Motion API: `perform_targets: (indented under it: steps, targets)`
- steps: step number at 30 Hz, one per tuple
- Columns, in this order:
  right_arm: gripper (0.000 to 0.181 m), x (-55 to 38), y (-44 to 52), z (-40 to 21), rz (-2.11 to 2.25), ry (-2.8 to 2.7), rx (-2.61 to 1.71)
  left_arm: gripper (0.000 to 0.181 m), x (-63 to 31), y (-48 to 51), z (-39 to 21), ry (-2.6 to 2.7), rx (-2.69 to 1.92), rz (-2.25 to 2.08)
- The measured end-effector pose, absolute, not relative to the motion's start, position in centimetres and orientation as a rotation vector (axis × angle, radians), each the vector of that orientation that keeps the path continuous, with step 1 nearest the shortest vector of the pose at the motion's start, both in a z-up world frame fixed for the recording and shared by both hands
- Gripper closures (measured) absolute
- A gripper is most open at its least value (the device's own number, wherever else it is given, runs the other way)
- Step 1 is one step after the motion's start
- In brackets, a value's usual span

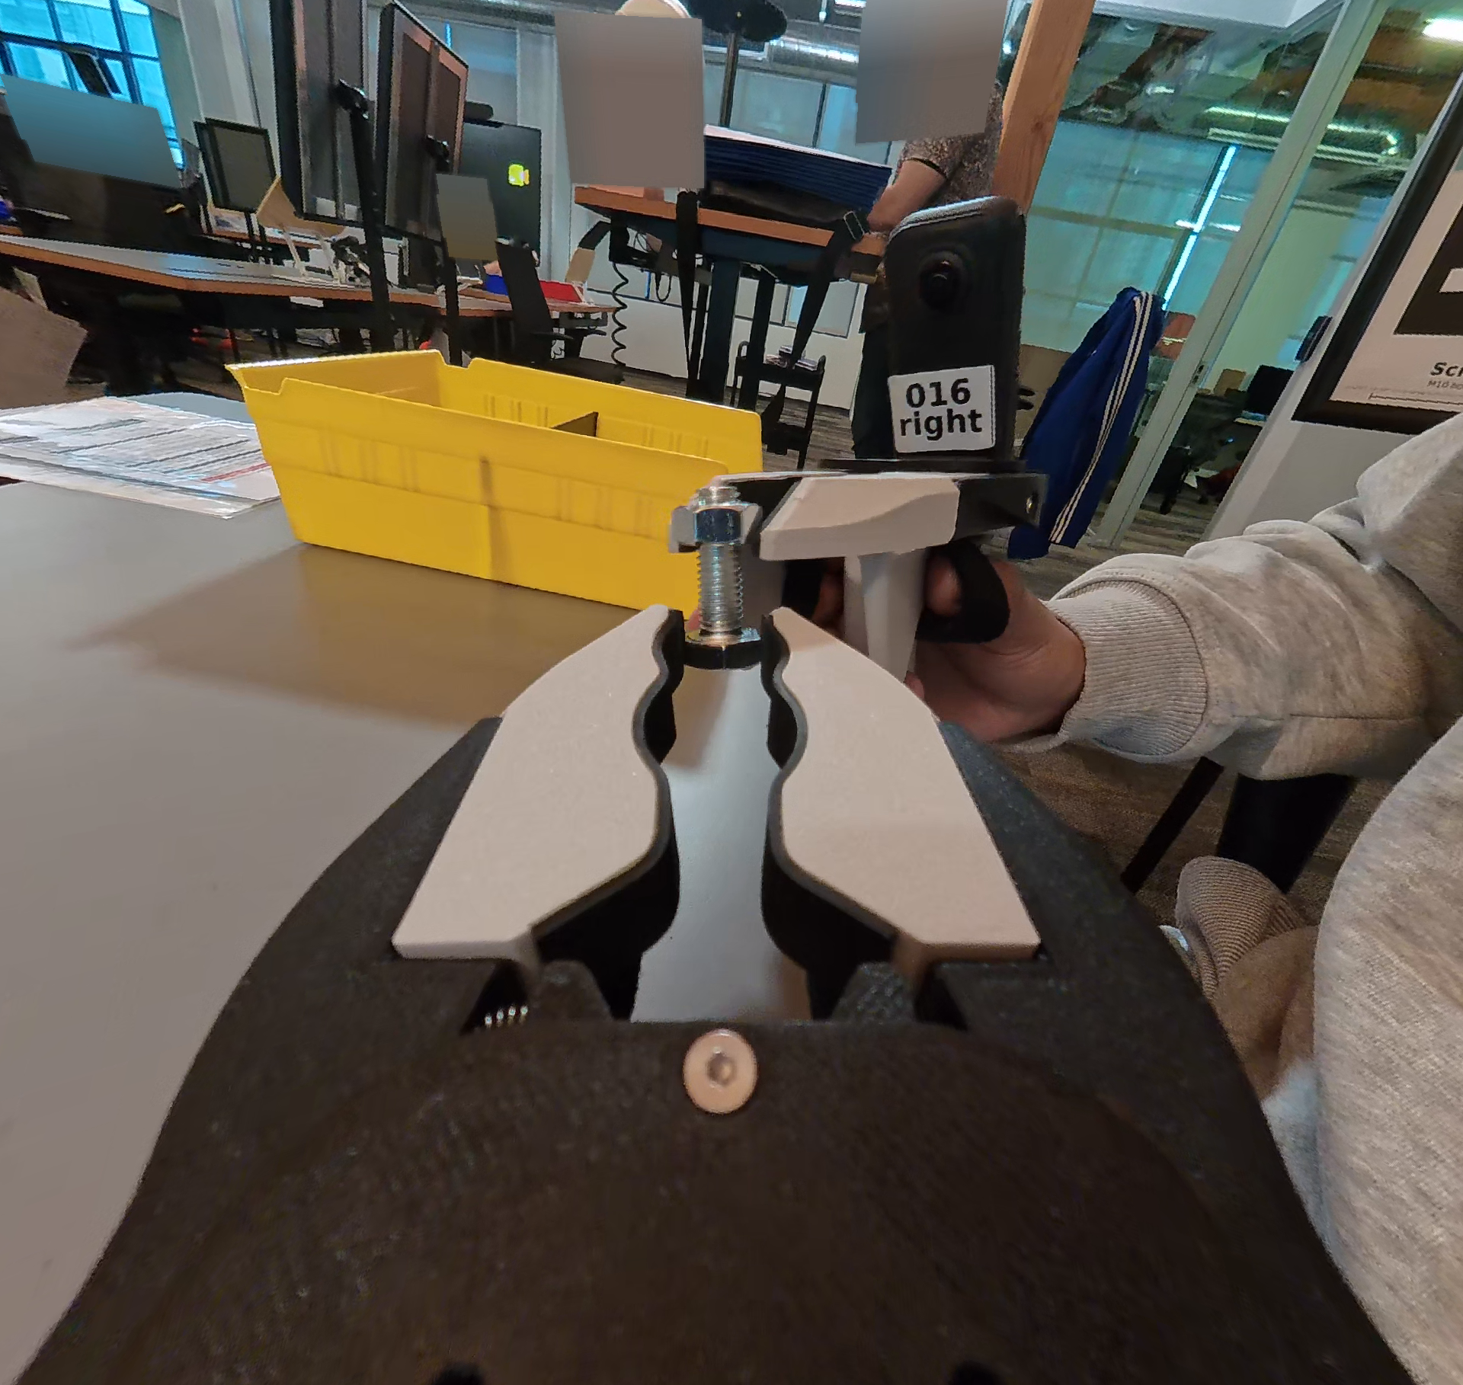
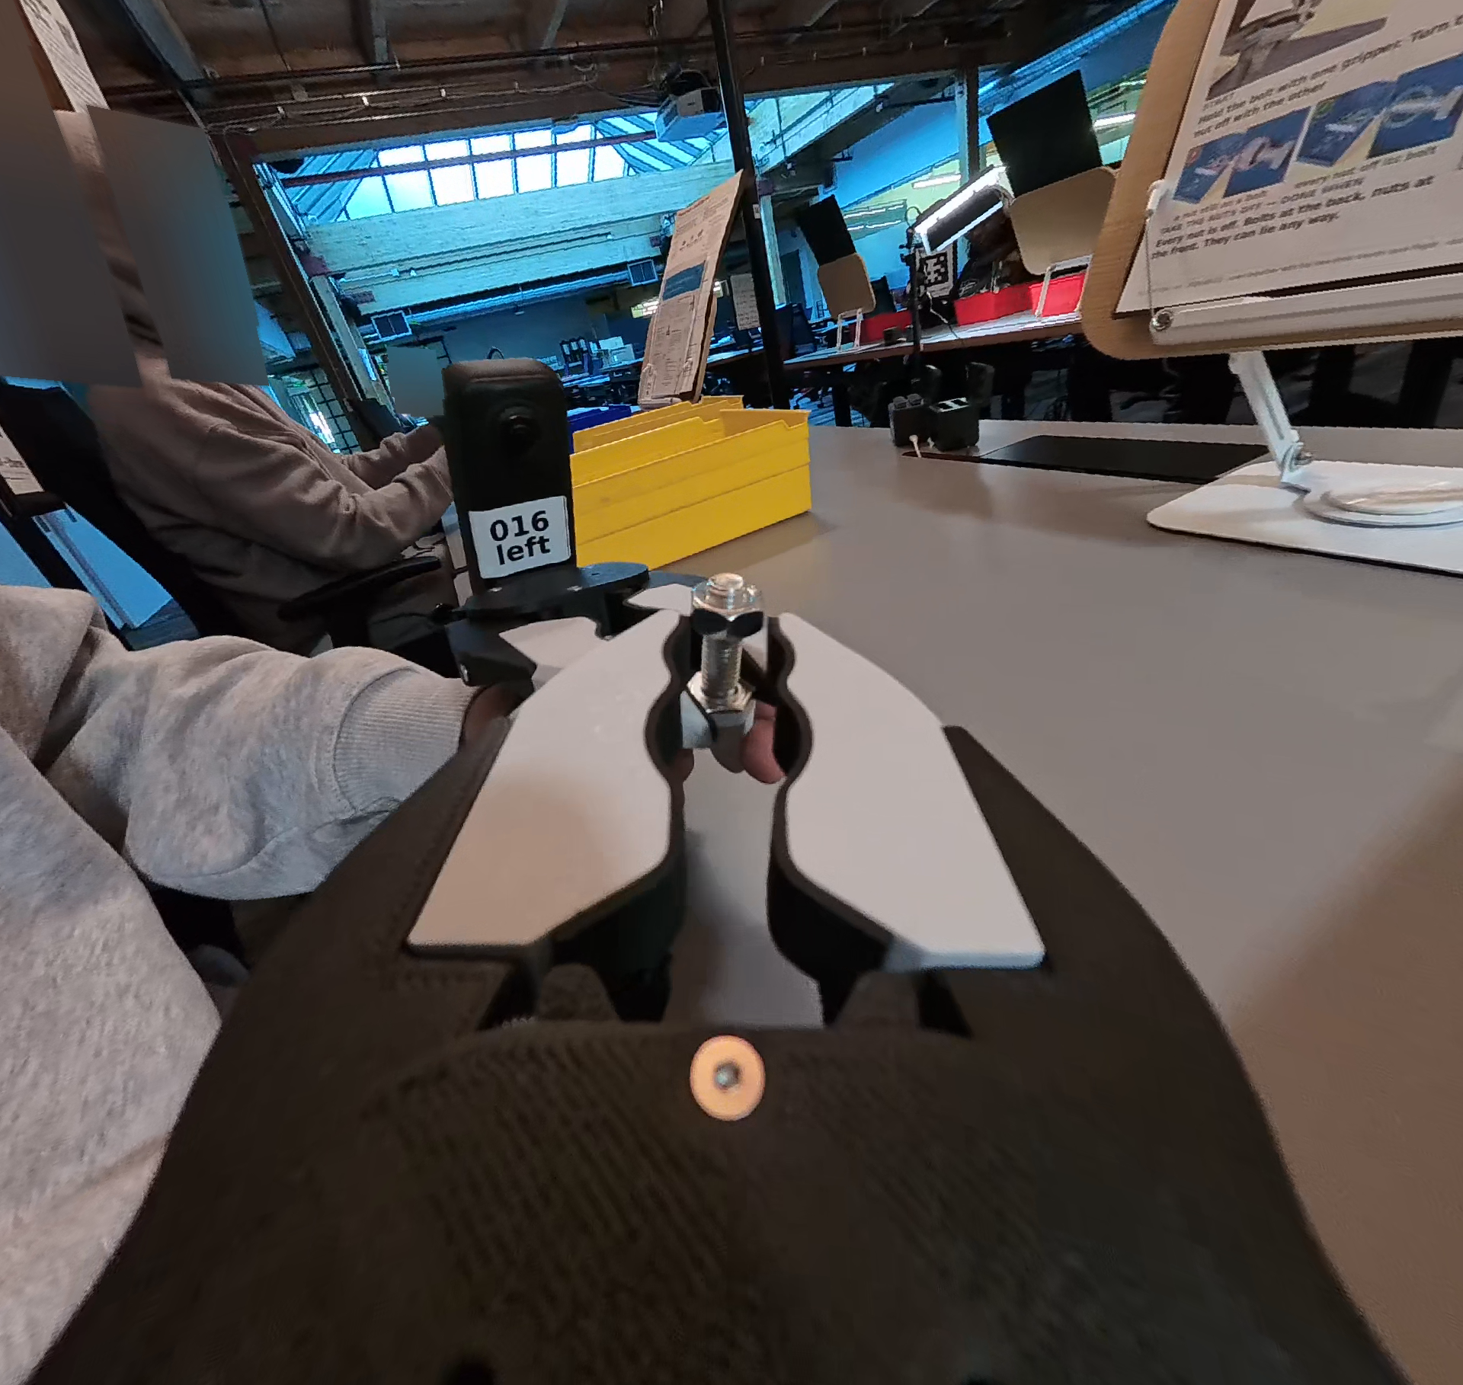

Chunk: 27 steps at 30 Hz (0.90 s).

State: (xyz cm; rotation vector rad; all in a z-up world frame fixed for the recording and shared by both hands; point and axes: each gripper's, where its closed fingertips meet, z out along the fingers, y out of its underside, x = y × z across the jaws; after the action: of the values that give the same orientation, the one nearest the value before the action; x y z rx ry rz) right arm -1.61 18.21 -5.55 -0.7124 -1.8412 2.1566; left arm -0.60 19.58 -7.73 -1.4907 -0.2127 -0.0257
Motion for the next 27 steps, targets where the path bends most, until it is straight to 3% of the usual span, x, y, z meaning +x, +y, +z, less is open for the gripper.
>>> perform_targets:
  steps: [27]
  targets:
    - [0.159,-1.74,18.72,-5.24,2.251,-1.817,-0.757,0.162,-0.42,19.52,-7.57,-0.211,-1.473,-0.061]
